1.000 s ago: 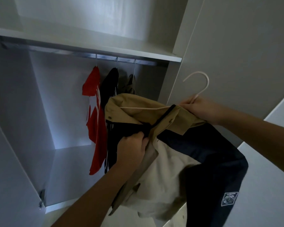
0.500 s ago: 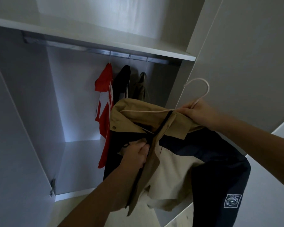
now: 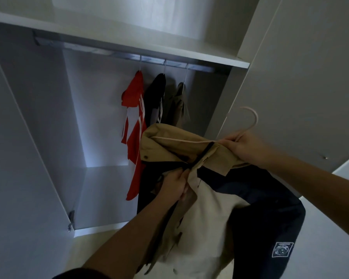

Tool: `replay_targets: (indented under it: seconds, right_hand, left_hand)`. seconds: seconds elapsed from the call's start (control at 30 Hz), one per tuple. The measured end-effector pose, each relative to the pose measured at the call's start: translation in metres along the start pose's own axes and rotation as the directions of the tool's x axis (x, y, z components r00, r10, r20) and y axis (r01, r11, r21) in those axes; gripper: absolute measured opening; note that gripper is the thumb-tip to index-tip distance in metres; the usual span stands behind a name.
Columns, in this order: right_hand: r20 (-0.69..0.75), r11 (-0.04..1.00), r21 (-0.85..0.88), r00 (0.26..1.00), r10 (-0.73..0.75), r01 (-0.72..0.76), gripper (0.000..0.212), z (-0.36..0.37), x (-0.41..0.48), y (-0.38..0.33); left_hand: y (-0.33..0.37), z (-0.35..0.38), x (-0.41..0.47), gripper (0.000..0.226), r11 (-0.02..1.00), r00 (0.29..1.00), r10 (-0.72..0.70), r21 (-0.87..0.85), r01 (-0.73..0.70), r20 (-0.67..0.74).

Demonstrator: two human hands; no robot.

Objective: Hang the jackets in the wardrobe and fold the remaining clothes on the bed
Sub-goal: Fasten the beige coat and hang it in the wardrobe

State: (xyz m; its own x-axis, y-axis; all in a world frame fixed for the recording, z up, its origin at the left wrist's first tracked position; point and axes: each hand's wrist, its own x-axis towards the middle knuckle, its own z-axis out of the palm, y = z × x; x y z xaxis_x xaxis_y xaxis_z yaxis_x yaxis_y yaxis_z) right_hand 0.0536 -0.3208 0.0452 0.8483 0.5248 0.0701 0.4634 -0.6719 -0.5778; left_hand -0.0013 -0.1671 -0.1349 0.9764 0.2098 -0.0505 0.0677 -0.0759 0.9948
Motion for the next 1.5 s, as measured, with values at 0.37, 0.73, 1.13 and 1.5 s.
replay_targets:
  seconds: [0.37,0.73,1.13,1.5]
  right_hand:
    - [-0.164,0.983,0.172,0.986,-0.031,0.06,0.033,-0.023,0.0,0.004]
    - [-0.135,0.973,0.188,0.985,-0.107,0.131,0.04,-0.034,0.002,0.01]
    - [0.181,0.999,0.037,0.983,0.007,-0.014,0.033,-0.045,-0.031,0.054]
    - [0.184,0.976,-0.08,0.959,0.216,-0.204,0.038,0.006,0.01,0.056]
  left_hand:
    - [-0.052,-0.012,-0.01,0.028,0.907,0.993,-0.092,0.417,0.052,0.075]
    - [0.006,-0.014,0.047,0.029,0.668,0.938,-0.348,-0.698,0.256,0.011]
    - [0.062,-0.063,0.087,0.024,0.759,0.932,-0.232,-0.652,-0.005,-0.277]
    - [0.095,-0.078,0.047,0.021,0.934,0.815,0.326,0.028,-0.357,-0.478]
